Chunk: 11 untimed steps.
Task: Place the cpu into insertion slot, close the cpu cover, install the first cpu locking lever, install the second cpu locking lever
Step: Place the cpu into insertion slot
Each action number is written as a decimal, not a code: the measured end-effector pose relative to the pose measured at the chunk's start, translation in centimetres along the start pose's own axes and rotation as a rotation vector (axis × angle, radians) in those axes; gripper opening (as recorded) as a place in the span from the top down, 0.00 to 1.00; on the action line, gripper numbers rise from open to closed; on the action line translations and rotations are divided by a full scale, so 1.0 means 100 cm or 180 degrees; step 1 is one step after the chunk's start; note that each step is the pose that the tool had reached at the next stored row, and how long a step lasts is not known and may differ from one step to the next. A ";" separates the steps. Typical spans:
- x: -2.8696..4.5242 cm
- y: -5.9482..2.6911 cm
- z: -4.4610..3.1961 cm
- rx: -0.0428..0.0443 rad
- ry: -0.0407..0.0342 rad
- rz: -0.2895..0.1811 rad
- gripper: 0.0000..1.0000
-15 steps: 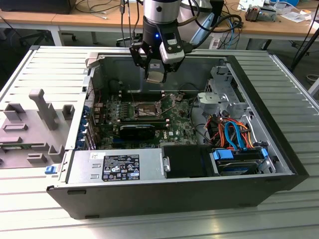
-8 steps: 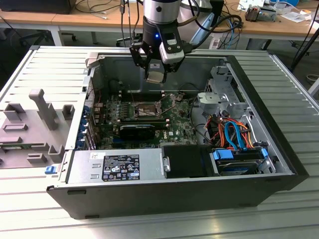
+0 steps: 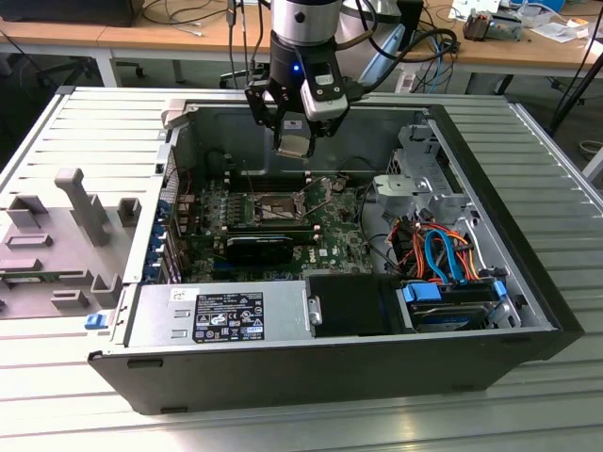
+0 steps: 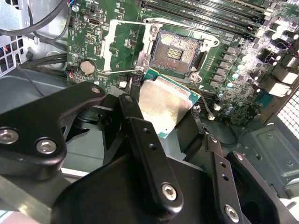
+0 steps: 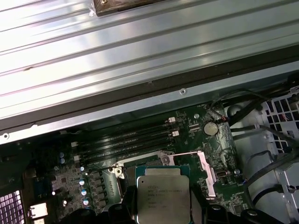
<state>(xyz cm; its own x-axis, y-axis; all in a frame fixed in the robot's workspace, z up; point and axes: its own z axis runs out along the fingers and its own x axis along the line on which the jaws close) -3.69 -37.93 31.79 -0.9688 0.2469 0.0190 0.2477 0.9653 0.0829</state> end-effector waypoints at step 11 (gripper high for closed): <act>0.0000 0.0000 0.0004 -0.0001 -0.0004 0.0051 0.45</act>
<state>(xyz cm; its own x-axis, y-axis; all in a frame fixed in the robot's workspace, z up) -3.69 -37.93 31.75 -0.9648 0.2625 0.0190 0.2631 0.9612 0.0829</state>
